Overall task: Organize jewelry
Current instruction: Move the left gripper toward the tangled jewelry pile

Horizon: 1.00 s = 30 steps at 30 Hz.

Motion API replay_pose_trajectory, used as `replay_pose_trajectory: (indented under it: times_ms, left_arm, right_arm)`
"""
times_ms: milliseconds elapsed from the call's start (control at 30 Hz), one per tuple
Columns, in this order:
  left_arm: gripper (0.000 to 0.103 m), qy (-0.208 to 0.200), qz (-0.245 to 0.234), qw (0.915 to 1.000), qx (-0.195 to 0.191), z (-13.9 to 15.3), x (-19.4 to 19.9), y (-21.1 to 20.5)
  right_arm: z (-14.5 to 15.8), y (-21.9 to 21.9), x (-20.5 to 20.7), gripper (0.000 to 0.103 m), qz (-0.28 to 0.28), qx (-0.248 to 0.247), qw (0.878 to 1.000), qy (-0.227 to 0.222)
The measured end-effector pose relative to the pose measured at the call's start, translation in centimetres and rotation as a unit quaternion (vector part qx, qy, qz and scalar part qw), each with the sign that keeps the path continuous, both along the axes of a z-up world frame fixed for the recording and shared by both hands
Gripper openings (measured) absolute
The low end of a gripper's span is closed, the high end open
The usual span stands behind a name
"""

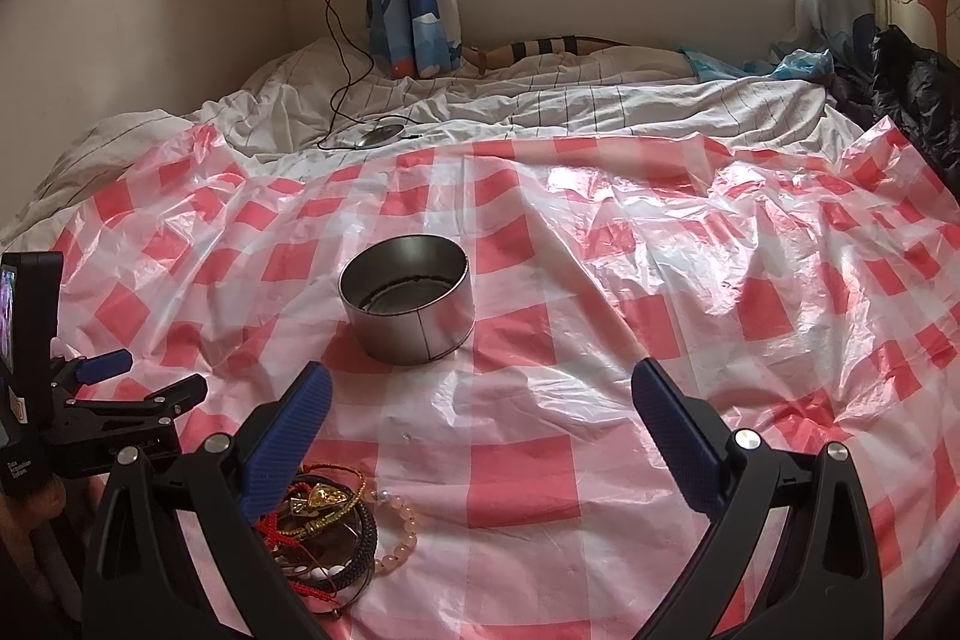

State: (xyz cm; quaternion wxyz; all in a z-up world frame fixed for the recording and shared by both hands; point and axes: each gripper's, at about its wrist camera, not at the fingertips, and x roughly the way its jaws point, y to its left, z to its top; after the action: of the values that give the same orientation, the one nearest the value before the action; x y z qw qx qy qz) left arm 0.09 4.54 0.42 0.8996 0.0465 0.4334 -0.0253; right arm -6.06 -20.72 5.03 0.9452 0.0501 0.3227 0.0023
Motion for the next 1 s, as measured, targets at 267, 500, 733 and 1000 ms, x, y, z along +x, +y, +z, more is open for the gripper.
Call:
replay_pose_trajectory:
  times_ms: [267,500,733,1000]
  left_arm:
    - [0.095,0.021,-0.035,0.9992,-0.005,-0.3,-0.4,-1.7]
    - [0.095,0.011,-0.074,0.9970,-0.020,0.4,-1.5,-3.2]
    - [0.095,0.002,-0.099,0.9951,-0.005,0.4,-2.3,-4.8]
    - [0.095,-0.004,-0.128,0.9917,-0.010,0.7,-3.1,-5.6]
  right_arm:
    - [0.3,-3.6,-1.1,0.096,-0.026,0.000,1.000,0.003]
    - [0.6,-5.8,-1.4,0.096,-0.054,0.011,0.998,0.007]
    - [0.1,-6.0,-1.0,0.096,-0.057,0.014,0.998,0.015]
    - [-0.5,-5.0,-0.5,0.096,-0.047,0.015,0.999,0.019]
